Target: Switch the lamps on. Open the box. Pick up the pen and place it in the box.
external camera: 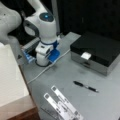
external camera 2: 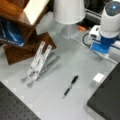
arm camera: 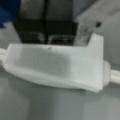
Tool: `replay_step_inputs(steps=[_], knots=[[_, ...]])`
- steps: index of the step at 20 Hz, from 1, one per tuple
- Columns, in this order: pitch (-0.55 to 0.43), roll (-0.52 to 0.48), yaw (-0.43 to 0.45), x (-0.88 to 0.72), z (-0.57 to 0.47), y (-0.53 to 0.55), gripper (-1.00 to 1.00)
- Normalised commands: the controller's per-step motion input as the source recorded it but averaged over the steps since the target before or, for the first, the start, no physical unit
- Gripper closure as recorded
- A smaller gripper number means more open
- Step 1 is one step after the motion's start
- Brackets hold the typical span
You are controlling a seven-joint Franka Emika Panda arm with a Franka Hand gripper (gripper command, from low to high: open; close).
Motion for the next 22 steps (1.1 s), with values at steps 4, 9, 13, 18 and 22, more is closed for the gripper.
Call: replay_step_inputs(steps=[4, 9, 13, 18, 22], knots=[[-0.394, 0.150, 0.074, -0.64, -0.36, -0.25, 1.00], [-0.418, 0.126, 0.034, -0.66, -0.37, -0.25, 1.00], [-0.460, 0.112, 0.032, -0.67, -0.36, -0.19, 1.00], [-0.486, 0.116, 0.033, -0.72, -0.45, -0.11, 1.00], [-0.514, 0.120, 0.027, -0.76, -0.59, -0.03, 1.00]])
